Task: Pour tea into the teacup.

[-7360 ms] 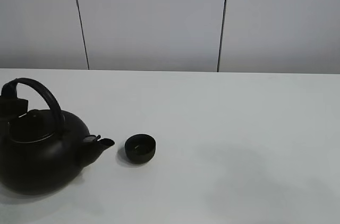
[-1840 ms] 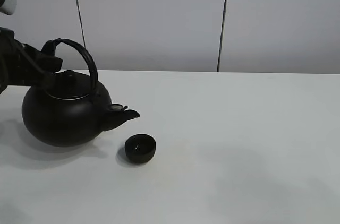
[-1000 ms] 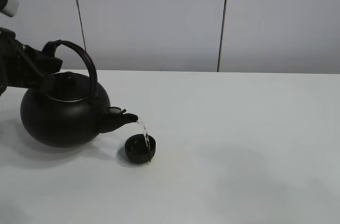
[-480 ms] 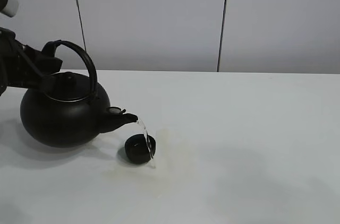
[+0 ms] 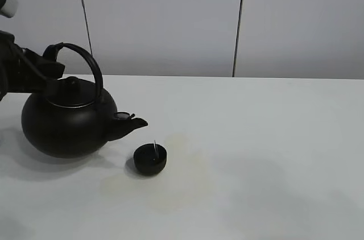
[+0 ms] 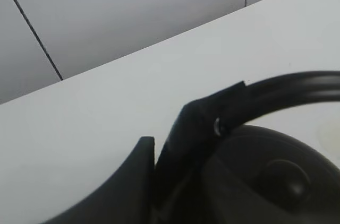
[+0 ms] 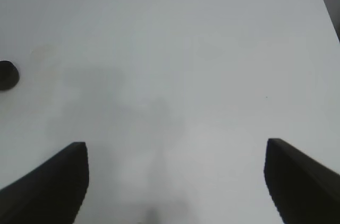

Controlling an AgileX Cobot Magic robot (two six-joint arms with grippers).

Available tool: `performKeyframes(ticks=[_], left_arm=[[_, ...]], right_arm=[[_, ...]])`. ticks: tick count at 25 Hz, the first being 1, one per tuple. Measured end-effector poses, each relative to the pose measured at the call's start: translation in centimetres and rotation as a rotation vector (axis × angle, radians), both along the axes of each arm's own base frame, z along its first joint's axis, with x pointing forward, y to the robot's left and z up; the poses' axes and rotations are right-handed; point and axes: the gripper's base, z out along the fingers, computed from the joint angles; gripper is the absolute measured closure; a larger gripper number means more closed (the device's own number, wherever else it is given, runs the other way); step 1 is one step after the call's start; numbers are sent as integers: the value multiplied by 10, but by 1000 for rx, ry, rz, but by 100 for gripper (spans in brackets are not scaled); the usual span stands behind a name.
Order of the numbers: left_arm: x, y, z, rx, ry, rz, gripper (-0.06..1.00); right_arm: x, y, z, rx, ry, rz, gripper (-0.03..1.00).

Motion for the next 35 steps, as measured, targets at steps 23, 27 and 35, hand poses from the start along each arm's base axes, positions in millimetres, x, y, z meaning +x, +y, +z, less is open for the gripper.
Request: performKeyframes(ticks=[23, 27, 35], left_arm=[[-1, -2, 7, -291, 31, 59, 80], [-8, 5, 1, -333, 49, 83, 80], [-30, 30, -17, -342, 82, 147, 80]], right_arm=[[0, 0, 0, 0, 0, 0, 35], [0, 0, 0, 0, 0, 0, 35], [0, 0, 0, 0, 0, 0, 35]])
